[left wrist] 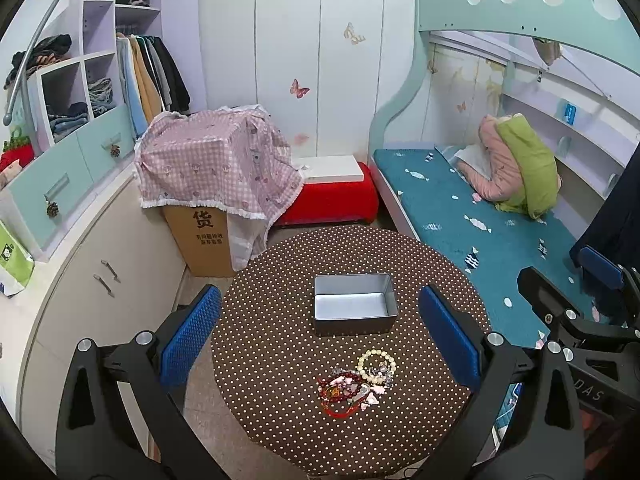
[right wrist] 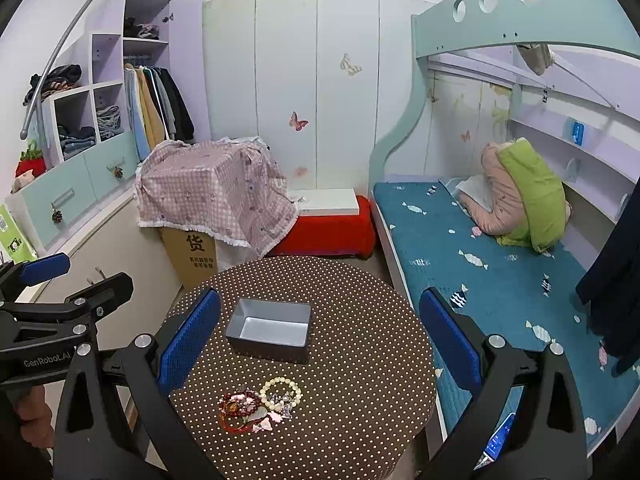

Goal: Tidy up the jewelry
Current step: 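Move both tools down toward the jewelry pile beside the silver tray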

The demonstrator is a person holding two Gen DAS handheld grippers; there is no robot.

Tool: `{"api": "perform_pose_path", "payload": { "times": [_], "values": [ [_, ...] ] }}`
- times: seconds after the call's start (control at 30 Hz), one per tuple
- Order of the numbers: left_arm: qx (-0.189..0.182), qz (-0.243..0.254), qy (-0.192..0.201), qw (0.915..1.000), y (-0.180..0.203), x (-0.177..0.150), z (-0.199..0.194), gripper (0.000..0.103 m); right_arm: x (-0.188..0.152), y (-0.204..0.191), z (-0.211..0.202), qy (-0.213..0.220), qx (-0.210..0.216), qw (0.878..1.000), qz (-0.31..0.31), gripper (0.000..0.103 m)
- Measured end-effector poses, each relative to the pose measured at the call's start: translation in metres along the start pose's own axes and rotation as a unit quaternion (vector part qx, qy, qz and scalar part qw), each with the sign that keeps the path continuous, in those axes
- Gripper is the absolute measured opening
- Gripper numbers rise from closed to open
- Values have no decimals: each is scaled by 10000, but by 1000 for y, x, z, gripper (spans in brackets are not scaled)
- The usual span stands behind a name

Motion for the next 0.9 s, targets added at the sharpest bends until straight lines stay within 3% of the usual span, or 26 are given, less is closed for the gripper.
{"api": "perform_pose_path", "payload": {
  "times": [0.23,0.47,0.9],
  "values": [
    [-129,-28,-258,9996,-6,-3,13,98,-4,-3,6,-279,-34,9995,110,96],
    [-347,-87,-800,9962,-17,-18,34,98,-15,-6,25,-918,-8,9952,323,96],
    [-745,-278,-2153,9733,-45,-80,89,98,-66,-9,68,-2353,-129,9690,746,96]
  ]
}}
Point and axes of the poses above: each gripper's, at about its wrist camera, not at the fingertips, and z roughly the way its jaws point, y to its right, x to its top, the point moved 1 cm from there along z, roughly the way its jaws point, and after that the axes turned 2 degrees about -x, right-handed, at the moved point
